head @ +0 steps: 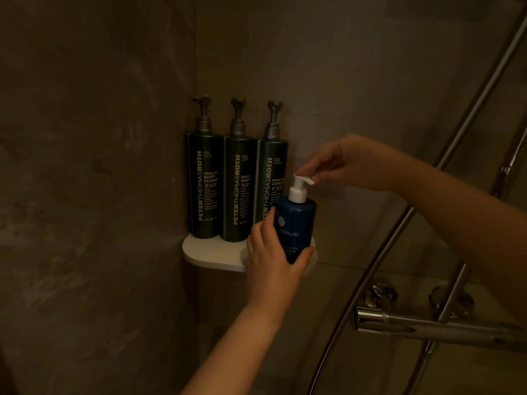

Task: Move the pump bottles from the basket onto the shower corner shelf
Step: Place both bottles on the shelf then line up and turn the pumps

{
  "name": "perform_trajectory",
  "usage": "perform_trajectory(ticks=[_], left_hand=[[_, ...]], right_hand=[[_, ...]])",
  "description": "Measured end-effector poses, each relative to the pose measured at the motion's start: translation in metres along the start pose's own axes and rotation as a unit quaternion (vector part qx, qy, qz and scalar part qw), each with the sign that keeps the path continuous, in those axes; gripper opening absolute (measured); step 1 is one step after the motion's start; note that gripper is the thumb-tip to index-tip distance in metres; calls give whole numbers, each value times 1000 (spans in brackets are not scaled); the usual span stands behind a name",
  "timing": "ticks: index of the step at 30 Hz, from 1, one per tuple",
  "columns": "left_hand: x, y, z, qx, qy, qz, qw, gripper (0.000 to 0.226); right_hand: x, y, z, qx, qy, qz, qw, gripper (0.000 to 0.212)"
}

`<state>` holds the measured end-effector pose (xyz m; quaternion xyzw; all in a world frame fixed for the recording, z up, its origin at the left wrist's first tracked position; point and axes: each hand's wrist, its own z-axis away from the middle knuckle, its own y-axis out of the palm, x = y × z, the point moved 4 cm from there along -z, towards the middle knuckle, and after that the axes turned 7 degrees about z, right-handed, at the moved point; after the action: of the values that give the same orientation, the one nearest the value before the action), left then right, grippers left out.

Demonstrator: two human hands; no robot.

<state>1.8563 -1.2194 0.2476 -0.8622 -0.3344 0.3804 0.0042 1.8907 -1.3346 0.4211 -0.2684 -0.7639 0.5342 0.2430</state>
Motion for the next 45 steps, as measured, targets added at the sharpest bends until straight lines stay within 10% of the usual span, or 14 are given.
perform_trajectory(ticks=[45], left_hand=[[19, -4, -2, 55, 56, -31, 996, 71]], right_hand=[[-39, 105, 31, -220, 126, -209, 945, 51]])
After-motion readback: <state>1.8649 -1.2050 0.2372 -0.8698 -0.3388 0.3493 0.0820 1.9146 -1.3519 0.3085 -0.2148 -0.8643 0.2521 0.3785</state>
